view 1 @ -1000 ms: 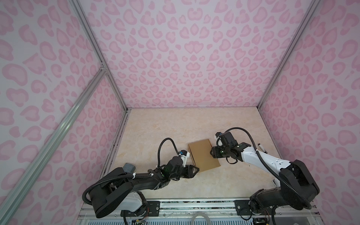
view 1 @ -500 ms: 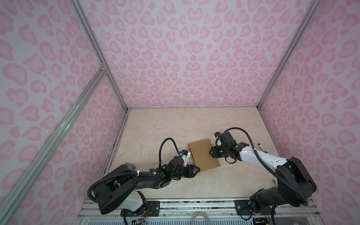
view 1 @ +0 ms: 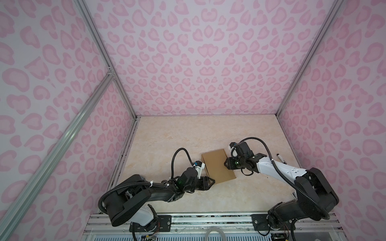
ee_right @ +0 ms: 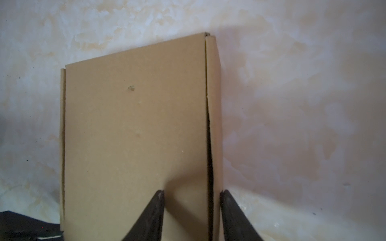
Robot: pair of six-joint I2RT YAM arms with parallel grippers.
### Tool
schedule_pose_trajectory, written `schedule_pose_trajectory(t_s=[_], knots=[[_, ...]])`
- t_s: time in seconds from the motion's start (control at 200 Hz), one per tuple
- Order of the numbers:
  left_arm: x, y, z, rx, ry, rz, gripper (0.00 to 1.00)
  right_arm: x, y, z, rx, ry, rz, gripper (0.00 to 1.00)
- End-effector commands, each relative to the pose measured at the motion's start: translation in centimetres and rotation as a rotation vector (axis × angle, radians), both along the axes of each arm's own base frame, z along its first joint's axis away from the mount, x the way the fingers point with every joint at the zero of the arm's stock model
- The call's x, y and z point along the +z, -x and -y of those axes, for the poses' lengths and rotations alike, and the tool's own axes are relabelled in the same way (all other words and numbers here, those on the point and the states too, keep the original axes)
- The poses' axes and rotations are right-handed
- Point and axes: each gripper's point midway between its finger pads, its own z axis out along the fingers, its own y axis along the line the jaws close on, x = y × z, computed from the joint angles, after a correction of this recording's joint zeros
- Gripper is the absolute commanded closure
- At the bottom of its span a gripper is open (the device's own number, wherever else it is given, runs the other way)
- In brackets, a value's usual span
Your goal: Fold the paper box
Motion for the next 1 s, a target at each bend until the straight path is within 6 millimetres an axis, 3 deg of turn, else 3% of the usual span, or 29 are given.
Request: schedule_pose_trajectory(t_s=[0.0, 0.995], knots=[[0.8, -0.4, 0.6, -0.003, 0.034, 0.036, 0.48, -0.6, 0.4, 0.1, 0.002, 0.006, -0.019, 0.55], [1.0, -0.9, -0.2, 0.026, 0.013, 0.081, 0.52, -0.5, 1.3, 0.4, -0.004, -0.004, -0.033, 0.56]])
